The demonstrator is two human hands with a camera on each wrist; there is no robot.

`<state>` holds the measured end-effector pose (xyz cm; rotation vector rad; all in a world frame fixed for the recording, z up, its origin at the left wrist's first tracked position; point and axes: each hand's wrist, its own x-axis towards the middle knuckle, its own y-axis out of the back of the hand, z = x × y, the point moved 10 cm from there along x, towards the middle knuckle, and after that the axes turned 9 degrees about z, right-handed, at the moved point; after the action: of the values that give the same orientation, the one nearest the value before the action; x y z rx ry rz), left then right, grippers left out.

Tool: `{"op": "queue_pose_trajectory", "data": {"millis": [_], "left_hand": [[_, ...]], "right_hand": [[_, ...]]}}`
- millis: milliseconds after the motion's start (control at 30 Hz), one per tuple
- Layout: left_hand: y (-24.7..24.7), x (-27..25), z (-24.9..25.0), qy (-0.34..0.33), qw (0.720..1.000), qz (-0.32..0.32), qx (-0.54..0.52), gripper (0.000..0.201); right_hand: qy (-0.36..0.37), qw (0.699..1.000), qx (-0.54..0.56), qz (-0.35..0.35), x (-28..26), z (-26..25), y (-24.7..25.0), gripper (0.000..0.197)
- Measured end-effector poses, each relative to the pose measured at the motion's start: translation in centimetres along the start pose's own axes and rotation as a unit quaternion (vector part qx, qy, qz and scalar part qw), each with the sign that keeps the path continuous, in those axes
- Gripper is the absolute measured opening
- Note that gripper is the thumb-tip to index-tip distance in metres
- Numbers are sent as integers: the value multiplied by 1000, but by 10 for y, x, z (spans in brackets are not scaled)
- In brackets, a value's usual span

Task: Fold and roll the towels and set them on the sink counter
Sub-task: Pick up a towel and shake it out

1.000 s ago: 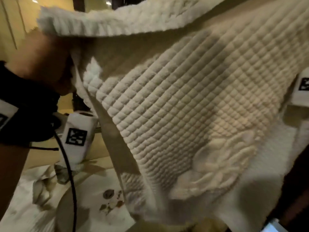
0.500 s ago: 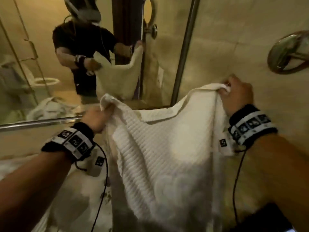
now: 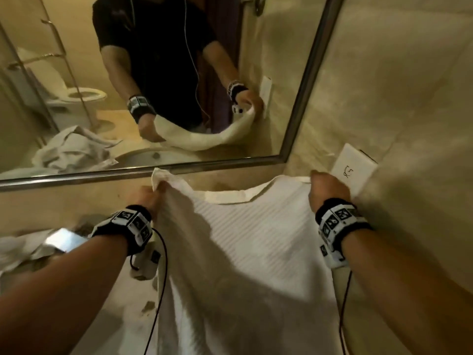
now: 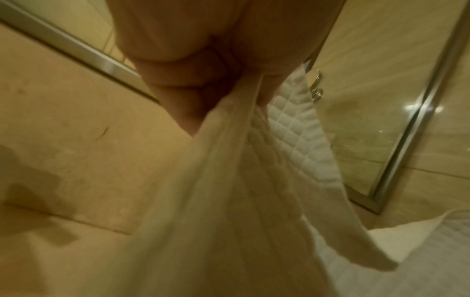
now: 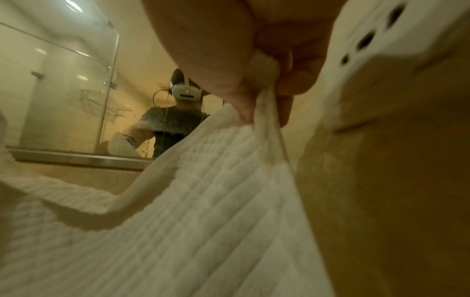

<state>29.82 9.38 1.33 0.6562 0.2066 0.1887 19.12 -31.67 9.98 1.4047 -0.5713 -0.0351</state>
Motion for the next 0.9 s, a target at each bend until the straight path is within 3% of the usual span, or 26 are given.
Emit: {"op": "queue_pose_trajectory", "data": {"millis": [233,367,567,733,900], "left_hand": [[-35,32,-48,41,997,5,61,63],[-43,52,-69,49,995,17,80,51],[-57,83,-94,91,990,38,102,59],[-76,99,-124,144,977,26,153,66],[-93,93,-137,114,973,13,202,49]], "right_hand": [[58,992,-47,-99,28,-45,-97,32],[70,993,-42,-91,64,-48,-124,32],[8,996,-13,-89,105,-48,-160,29],[10,993,-28,-117,102,-56,-203,24],[39,991,-13,-125,90,-64,-224,22]]}}
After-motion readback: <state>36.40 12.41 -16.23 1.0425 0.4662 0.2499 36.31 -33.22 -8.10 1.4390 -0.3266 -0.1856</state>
